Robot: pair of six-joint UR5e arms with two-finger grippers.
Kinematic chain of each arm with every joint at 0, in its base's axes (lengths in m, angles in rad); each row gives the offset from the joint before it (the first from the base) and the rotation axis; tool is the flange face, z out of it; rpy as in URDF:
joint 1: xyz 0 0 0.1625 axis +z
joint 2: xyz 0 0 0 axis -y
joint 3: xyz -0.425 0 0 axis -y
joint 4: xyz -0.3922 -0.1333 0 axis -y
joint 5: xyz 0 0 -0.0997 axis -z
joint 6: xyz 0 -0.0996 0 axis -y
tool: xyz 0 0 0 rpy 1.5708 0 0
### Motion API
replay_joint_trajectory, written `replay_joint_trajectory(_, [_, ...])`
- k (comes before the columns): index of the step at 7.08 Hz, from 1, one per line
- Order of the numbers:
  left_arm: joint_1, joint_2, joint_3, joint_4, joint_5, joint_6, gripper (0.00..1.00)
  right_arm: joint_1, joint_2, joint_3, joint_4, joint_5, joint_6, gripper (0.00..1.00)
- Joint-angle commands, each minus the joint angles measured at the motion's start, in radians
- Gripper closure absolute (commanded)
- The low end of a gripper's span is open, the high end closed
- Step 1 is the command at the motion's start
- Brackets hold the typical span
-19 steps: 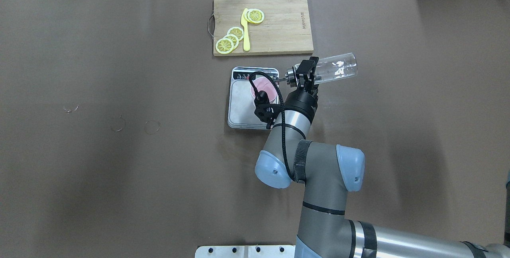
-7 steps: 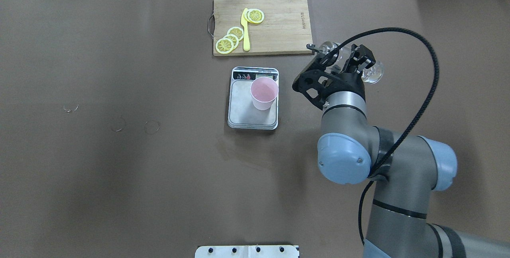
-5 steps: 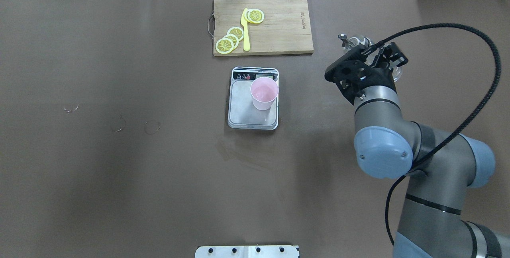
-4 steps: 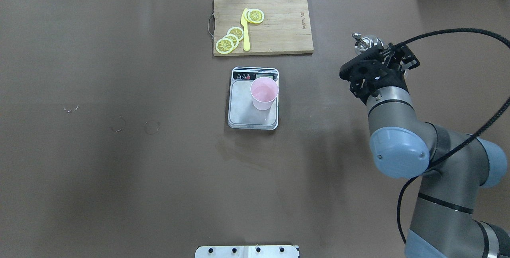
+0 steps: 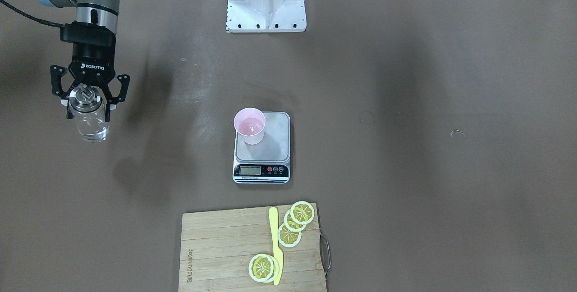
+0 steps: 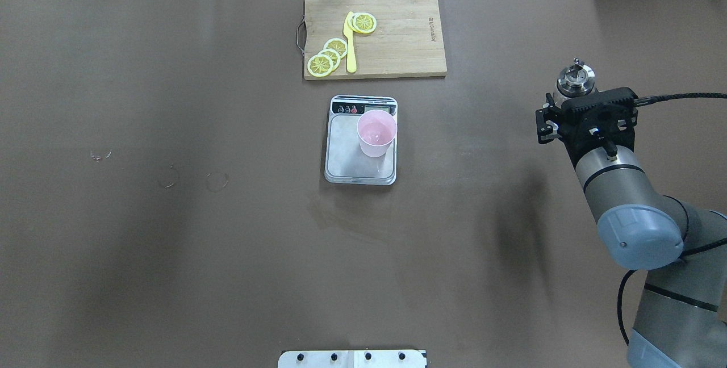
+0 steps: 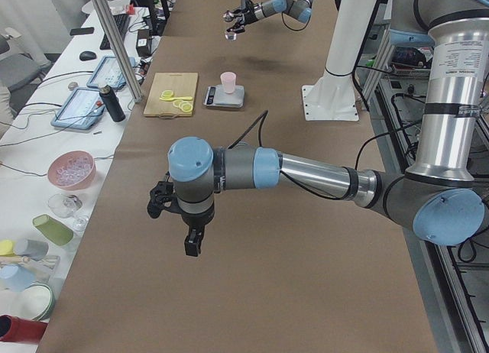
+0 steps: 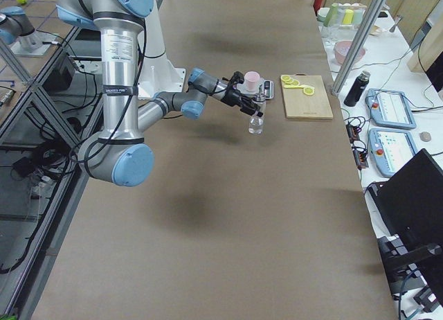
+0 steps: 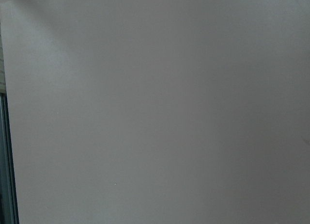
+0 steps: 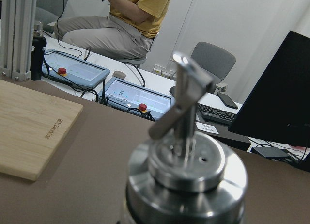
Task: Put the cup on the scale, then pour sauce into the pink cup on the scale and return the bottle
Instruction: 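Turn bottle upright and carry it back to its spot with right gripper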
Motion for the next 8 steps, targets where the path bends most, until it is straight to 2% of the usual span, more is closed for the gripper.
replay_joint_trajectory(1, [0.0,0.001,0.066,-0.071,-0.006,-0.01,0.01,0.022,-0.017,-0.048,0.12,0.045,0.106,1.0])
replay_joint_trajectory(2, [-0.001,0.002,0.065,-0.072,-0.003,-0.01,0.01,0.076,-0.017,-0.045,0.135,0.16,0.148,1.0])
replay_joint_trajectory(5, [-0.001,0.004,0.064,-0.07,-0.005,-0.011,0.01,0.086,-0.025,-0.074,0.136,0.243,0.153,1.0])
replay_joint_trajectory(8, [-0.001,0.004,0.069,-0.07,-0.008,-0.01,0.01,0.086,-0.026,-0.088,0.136,0.29,0.165,1.0])
